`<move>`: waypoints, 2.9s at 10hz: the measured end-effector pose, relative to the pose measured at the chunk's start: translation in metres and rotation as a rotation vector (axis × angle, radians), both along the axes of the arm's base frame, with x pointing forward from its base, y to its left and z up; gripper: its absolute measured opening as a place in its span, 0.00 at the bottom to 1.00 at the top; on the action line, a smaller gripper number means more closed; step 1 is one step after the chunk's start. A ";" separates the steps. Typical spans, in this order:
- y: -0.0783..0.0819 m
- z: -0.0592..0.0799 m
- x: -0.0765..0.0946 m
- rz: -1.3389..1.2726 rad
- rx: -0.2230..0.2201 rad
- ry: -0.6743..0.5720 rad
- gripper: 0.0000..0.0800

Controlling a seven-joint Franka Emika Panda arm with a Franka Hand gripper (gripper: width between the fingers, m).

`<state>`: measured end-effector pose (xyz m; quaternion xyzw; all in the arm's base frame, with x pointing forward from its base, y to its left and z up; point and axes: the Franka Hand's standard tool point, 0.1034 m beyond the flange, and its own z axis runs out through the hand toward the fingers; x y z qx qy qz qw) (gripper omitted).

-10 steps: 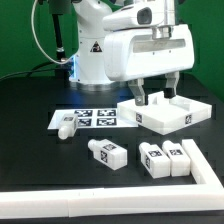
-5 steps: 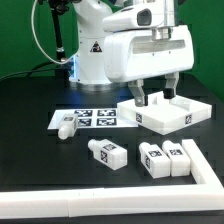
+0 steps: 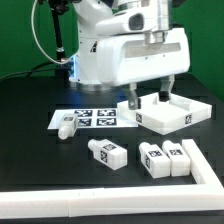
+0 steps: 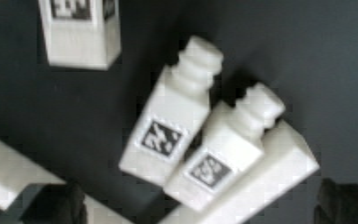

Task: Assemble one leg

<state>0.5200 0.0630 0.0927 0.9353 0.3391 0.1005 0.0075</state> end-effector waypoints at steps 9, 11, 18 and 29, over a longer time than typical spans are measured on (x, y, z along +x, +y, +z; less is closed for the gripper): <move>-0.063 -0.042 0.016 0.019 -0.023 0.022 0.81; -0.060 -0.070 0.016 -0.020 -0.017 0.048 0.81; -0.057 -0.080 0.015 -0.022 -0.012 0.042 0.46; -0.195 -0.028 -0.032 -0.105 -0.059 0.051 0.36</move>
Offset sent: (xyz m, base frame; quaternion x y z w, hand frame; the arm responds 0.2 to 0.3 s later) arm 0.0206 -0.0332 -0.0383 0.0051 0.0764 -0.0846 0.9935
